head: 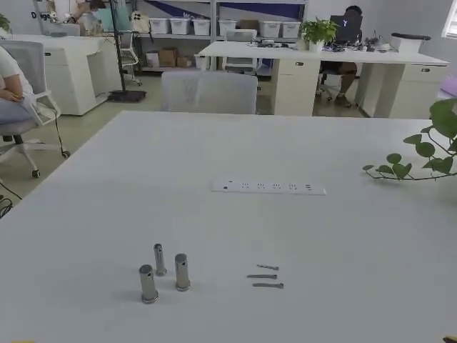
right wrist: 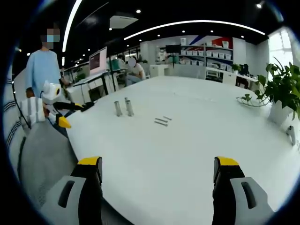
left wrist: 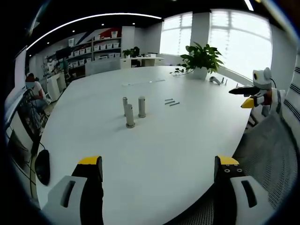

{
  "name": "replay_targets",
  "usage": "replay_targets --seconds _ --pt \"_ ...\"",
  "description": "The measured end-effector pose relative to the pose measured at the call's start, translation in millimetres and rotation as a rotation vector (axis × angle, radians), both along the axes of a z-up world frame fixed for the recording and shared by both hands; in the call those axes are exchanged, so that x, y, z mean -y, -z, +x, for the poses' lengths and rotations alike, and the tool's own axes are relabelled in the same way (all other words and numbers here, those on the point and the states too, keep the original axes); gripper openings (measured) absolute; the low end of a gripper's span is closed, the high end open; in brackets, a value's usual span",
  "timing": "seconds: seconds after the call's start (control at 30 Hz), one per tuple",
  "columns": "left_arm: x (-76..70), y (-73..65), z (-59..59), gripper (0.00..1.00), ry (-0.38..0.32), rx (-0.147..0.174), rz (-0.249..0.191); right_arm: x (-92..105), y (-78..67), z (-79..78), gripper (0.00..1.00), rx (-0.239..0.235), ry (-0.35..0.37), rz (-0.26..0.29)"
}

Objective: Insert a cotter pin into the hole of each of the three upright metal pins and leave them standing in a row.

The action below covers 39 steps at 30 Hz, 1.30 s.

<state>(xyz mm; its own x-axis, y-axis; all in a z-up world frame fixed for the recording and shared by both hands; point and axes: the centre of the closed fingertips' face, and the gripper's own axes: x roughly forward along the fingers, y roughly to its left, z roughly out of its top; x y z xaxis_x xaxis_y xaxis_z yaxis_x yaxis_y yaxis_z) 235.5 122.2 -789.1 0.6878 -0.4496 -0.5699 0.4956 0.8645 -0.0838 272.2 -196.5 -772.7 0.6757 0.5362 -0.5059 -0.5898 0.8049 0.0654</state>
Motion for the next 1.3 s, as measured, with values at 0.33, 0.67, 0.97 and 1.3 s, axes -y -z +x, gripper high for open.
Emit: replay_targets --seconds 0.33,0.67,0.97,1.3 --pt "-2.0 1.4 0.3 0.99 -0.005 -0.003 -0.005 -1.2 0.6 0.1 1.0 -0.002 -0.001 0.004" --pt "-2.0 5.1 -0.6 0.99 0.003 -0.014 -0.004 -1.3 2.1 -0.6 1.0 -0.008 -0.003 0.003" --pt "-2.7 7.0 -2.3 0.99 0.005 -0.023 -0.003 -1.7 3.9 -1.7 0.99 -0.014 -0.008 -0.002" --pt "-2.8 8.6 -3.7 0.99 0.009 -0.03 -0.003 -1.2 3.8 -2.1 0.99 -0.015 0.0 0.005"
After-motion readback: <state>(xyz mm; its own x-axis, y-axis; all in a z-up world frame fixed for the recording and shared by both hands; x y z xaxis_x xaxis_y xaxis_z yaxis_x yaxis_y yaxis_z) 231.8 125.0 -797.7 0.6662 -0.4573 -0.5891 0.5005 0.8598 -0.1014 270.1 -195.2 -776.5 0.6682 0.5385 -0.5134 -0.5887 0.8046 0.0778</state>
